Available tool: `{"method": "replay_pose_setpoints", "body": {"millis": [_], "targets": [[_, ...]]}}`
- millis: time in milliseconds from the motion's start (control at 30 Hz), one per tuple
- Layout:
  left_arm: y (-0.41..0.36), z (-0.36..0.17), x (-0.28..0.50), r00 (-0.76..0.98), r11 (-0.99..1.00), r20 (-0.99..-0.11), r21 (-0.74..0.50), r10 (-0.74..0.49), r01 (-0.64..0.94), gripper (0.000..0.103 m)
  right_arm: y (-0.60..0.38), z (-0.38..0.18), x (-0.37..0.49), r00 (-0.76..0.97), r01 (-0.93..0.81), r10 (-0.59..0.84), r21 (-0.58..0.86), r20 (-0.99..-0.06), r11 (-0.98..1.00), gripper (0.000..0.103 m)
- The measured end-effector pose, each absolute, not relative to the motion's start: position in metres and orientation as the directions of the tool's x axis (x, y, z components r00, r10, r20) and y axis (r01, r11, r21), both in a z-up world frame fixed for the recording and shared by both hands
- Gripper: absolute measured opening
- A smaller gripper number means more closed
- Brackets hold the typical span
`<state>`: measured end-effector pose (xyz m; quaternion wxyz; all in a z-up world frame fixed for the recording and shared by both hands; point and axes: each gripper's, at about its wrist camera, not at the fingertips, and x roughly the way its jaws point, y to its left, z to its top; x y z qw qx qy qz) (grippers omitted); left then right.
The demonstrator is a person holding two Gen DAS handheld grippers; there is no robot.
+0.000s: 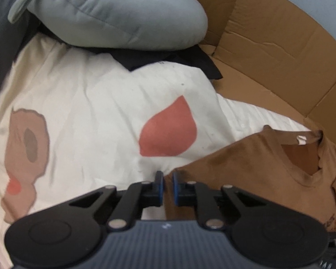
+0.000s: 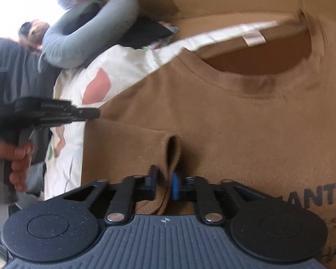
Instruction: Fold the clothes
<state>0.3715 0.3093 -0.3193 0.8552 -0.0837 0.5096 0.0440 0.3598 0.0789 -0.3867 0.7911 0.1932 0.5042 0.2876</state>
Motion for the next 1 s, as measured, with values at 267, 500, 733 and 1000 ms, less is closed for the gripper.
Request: {"method": "replay_pose_setpoints", "body": {"millis": [267,500,733,1000], "targets": [[0.312,-0.319,0.374,0.503,0.981,-0.864,-0.078,0.023,-0.18,0.008,0.078,-0.384,0.353,0.331,-0.239,0.644,0.599,-0.69,0.764,0.001],[0.321,-0.287,0.357,0.551,0.981,-0.834,-0.108,0.0,-0.164,0.013,0.069,-0.387,0.358,0.319,-0.209,0.664,0.633,-0.676,0.745,0.003],[0.299,-0.293,0.321,0.509,0.979,-0.847,-0.2,-0.152,-0.04,0.013,0.064,-0.394,0.36,0.27,-0.173,0.727,0.71,-0.632,0.682,0.013],[0.279,-0.33,0.3,0.458,0.975,-0.868,-0.221,-0.195,-0.004,0.012,0.07,-0.408,0.354,0.179,-0.156,0.787,0.773,-0.59,0.615,0.032]]}}
